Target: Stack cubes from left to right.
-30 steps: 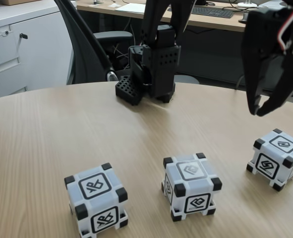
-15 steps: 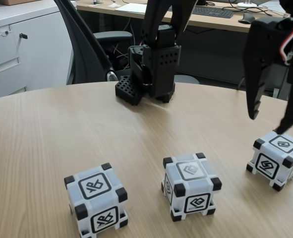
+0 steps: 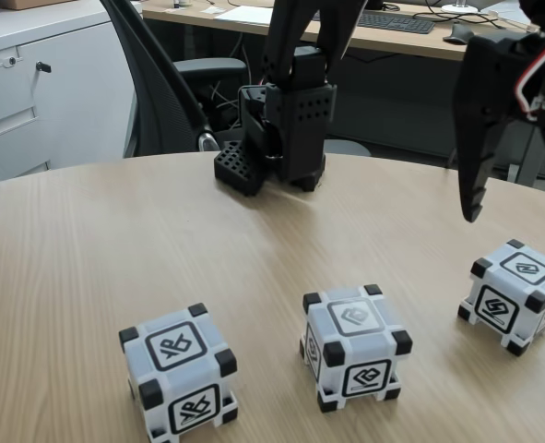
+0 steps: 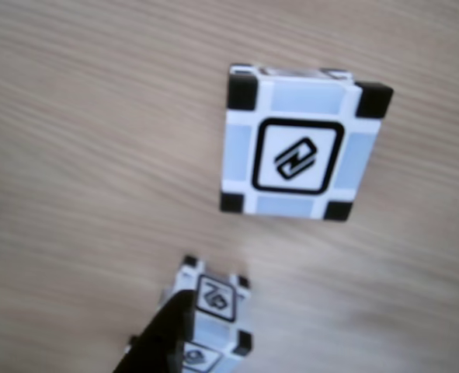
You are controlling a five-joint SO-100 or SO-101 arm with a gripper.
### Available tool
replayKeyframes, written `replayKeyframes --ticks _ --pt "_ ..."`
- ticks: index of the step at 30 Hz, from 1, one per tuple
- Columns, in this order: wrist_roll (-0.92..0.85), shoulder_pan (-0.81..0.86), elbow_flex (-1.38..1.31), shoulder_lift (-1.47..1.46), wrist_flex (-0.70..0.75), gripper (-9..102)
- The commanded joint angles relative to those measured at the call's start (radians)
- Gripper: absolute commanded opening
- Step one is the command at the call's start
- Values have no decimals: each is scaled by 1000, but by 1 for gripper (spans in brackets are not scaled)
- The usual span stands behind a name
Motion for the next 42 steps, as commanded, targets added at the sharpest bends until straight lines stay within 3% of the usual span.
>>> replayKeyframes --ticks 1,14,42 --pt "-11 -28 -21 25 0 42" --pt "179 -144 -8 8 14 45" --pt "190 -126 -3 -115 2 45"
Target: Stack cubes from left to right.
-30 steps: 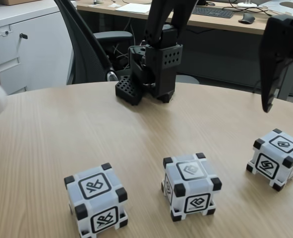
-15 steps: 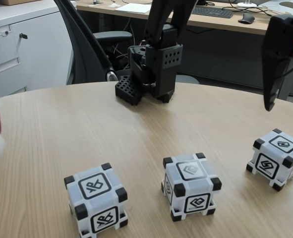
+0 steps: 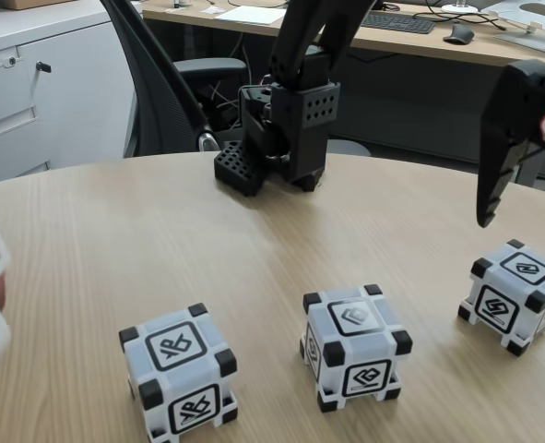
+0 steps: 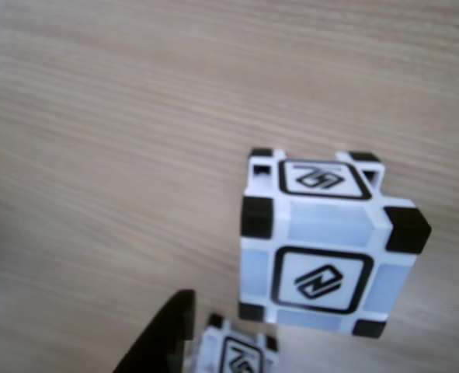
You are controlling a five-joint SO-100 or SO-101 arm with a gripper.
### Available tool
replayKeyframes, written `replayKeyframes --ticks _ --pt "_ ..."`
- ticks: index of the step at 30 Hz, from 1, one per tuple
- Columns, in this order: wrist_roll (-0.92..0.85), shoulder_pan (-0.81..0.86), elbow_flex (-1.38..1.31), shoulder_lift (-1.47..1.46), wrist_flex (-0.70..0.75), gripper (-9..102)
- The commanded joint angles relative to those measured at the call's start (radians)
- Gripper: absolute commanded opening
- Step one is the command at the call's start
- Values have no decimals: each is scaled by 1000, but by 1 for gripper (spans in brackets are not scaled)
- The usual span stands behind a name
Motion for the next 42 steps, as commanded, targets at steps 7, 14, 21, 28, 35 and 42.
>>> replayKeyframes --ticks 7,14,21,28,35,42 --pt "-21 11 -5 -91 2 45" --pt "-43 14 -18 -114 0 45" --pt "-49 38 -23 -181 0 43" --pt "-60 44 -25 -179 -2 36" --pt "-67 43 -25 -179 -54 23" --pt "-98 38 -23 -179 -109 10"
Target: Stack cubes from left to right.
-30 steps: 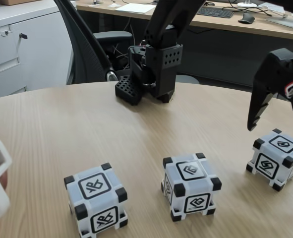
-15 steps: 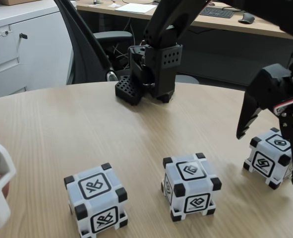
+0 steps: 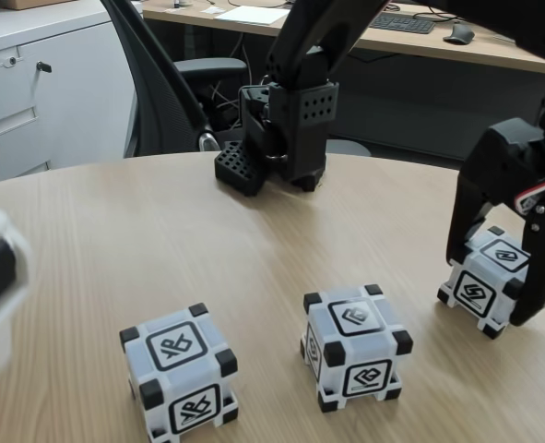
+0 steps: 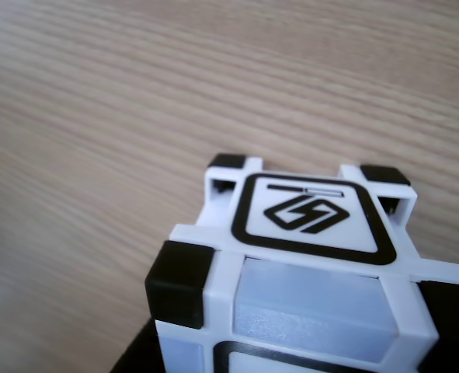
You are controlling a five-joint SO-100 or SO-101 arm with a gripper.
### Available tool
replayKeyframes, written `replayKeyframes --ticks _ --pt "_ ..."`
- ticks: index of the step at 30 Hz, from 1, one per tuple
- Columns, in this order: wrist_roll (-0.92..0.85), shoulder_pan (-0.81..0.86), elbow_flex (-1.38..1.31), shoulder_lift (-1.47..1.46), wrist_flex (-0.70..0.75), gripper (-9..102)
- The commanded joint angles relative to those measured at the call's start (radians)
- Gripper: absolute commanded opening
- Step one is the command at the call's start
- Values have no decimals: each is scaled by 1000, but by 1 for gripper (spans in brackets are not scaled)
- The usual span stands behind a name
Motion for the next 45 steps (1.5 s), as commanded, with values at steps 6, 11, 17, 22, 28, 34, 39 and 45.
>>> replayKeyframes --ticks 6,11,17,22,28,34,39,45 --pt "31 -20 -20 34 -35 5" --pt "40 -20 -18 206 -40 4" --pt "60 -18 -5 348 -40 4" --pt "94 -6 -2 430 -34 4" --pt "140 74 -2 503 -28 4" --pt "118 229 -2 532 -29 3" --pt "112 382 0 532 -28 3" --pt "74 546 0 532 -26 3"
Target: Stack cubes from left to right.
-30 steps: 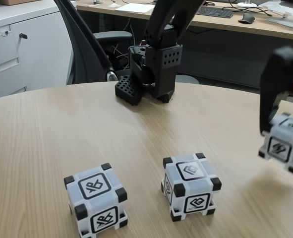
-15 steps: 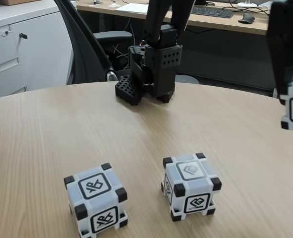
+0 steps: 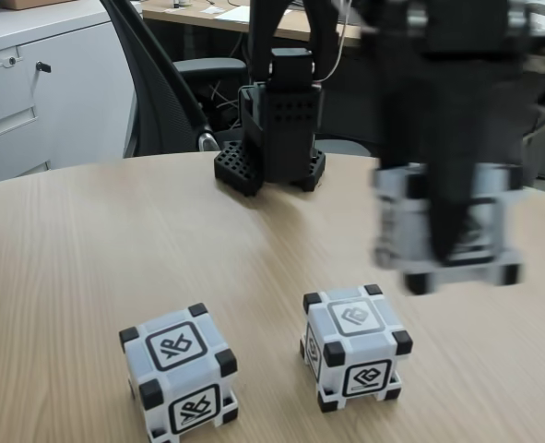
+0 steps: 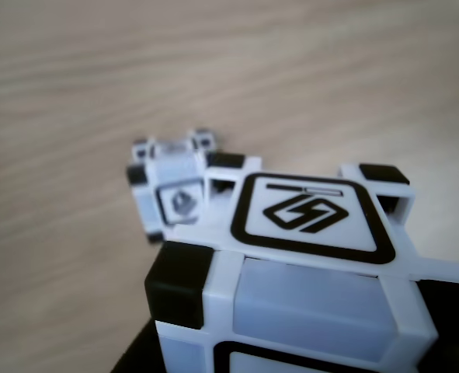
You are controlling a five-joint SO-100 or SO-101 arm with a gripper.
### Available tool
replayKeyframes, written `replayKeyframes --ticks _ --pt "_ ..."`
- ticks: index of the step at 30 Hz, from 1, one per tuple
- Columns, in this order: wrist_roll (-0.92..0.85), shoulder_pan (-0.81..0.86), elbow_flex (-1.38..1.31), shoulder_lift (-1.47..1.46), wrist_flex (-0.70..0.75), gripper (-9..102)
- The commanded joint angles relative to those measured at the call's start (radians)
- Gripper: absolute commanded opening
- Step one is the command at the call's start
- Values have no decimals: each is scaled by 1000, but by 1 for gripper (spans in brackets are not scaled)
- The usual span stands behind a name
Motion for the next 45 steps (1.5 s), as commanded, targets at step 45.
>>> replayKeyframes --ticks 45 --pt "-91 425 0 -140 -17 2"
